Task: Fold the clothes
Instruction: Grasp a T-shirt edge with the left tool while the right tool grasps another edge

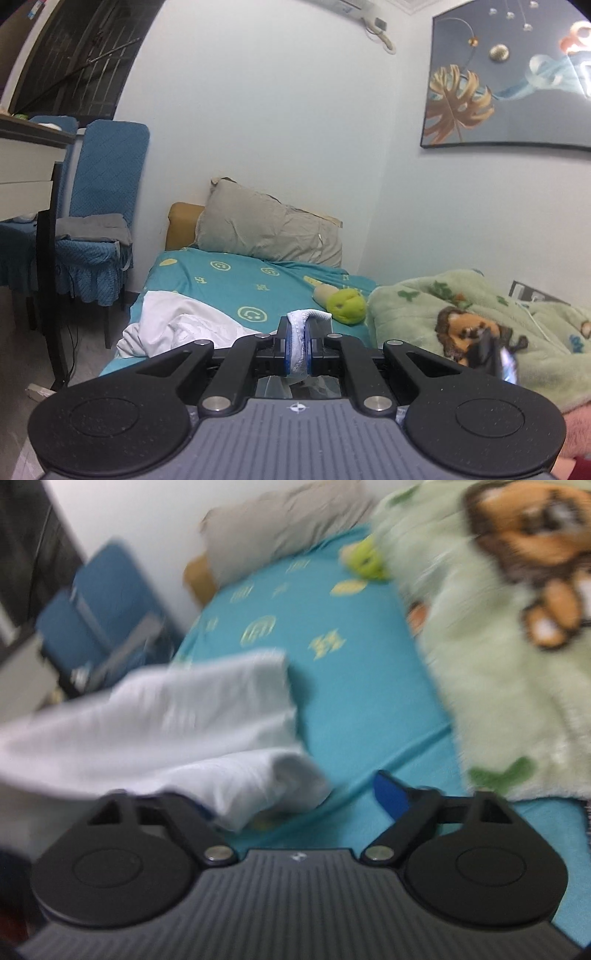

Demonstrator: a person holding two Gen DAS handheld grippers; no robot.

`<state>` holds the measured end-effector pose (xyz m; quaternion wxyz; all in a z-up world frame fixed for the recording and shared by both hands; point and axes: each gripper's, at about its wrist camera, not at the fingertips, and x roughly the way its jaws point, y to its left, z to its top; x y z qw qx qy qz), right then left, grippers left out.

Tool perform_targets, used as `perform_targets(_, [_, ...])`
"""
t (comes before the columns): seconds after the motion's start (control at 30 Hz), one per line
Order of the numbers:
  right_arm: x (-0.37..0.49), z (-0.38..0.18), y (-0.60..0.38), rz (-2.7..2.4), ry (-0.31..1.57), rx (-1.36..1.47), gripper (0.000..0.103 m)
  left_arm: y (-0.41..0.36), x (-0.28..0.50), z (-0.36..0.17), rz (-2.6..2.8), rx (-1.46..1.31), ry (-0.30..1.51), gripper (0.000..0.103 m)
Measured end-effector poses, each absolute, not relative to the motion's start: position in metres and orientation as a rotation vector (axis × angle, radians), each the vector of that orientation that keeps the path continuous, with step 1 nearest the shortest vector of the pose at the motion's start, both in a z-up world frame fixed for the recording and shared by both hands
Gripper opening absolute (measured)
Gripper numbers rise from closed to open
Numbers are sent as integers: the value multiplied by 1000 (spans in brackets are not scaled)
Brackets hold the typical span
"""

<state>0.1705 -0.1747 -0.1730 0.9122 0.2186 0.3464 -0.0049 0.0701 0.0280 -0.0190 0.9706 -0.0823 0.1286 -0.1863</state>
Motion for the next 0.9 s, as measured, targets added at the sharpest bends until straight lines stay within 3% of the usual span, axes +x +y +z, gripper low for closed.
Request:
perform_targets(0.03, [170,-173,-173,-5,719,443,62,29,71,-19,-372,-170,264,8])
perform_targets(0.13, [164,-169,-170,-5,694,433,21,31,74,-21,-350,-165,283,8])
perform_targets(0.23, [151,-152,-176,-31,591,441,10,32,80,-25,-320,-150,322,8])
perform_targets(0.57, [138,-115,-180,63,391,461,9,36,105,-56,-263,-96,548,12])
perform_targets(0.67, [137,-112,-176,79,384,453,9,32,108,-62,-257,-57,570,28])
perform_targets(0.8, [135,-110,-176,95,376,474,9,20,115,-69,-242,7,581,60])
perform_targets(0.9, [132,-108,-177,109,361,497,9,11,122,-78,-228,55,586,63])
